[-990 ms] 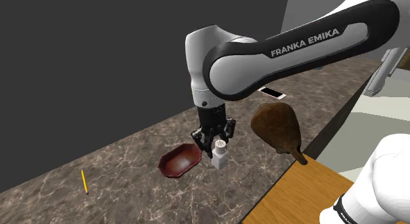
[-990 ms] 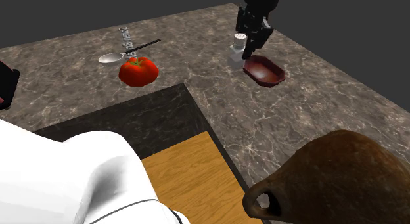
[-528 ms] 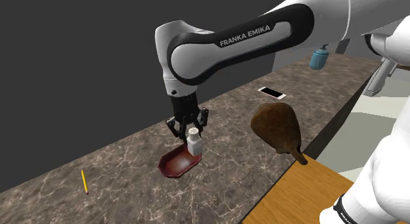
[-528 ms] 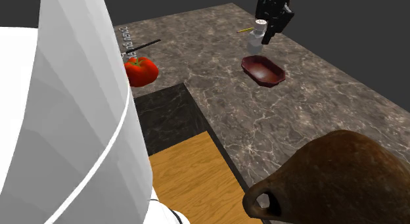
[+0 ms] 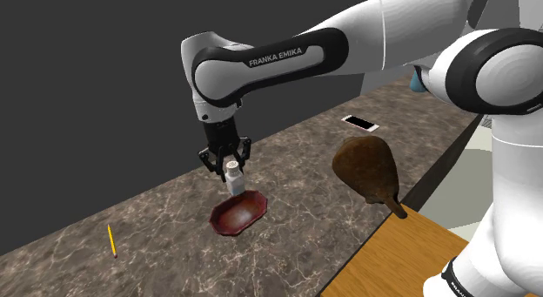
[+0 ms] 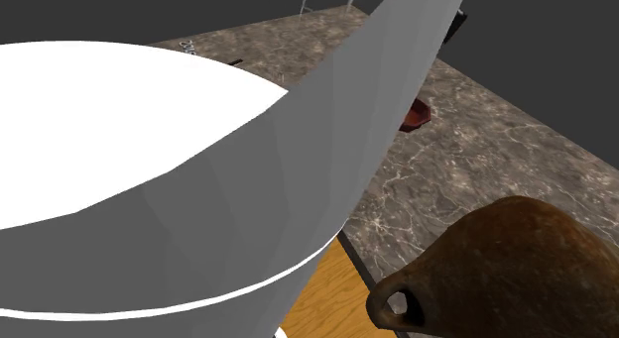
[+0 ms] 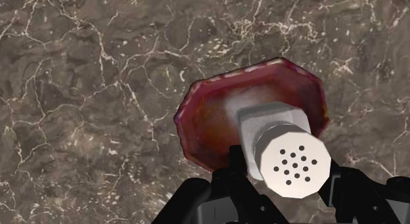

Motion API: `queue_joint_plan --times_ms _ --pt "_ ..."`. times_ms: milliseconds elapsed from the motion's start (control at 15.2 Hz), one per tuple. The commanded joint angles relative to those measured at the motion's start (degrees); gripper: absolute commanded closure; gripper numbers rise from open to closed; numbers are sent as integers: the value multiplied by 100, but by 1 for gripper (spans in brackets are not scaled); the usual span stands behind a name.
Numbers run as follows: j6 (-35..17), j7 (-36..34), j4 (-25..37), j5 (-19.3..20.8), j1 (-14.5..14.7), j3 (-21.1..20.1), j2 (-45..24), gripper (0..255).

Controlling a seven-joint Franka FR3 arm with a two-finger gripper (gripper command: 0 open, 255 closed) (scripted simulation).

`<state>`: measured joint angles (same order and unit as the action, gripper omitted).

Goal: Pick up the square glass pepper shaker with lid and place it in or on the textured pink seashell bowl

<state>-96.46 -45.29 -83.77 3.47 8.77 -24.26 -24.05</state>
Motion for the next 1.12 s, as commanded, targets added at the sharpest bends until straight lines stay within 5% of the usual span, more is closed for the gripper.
queue_joint_plan --times_ms 0,660,1056 --pt "-123 -2 -85 16 3 7 -39 255" --pt "-852 1 -644 90 -3 52 -224 255" --pt "-852 1 -644 90 -3 52 -224 255"
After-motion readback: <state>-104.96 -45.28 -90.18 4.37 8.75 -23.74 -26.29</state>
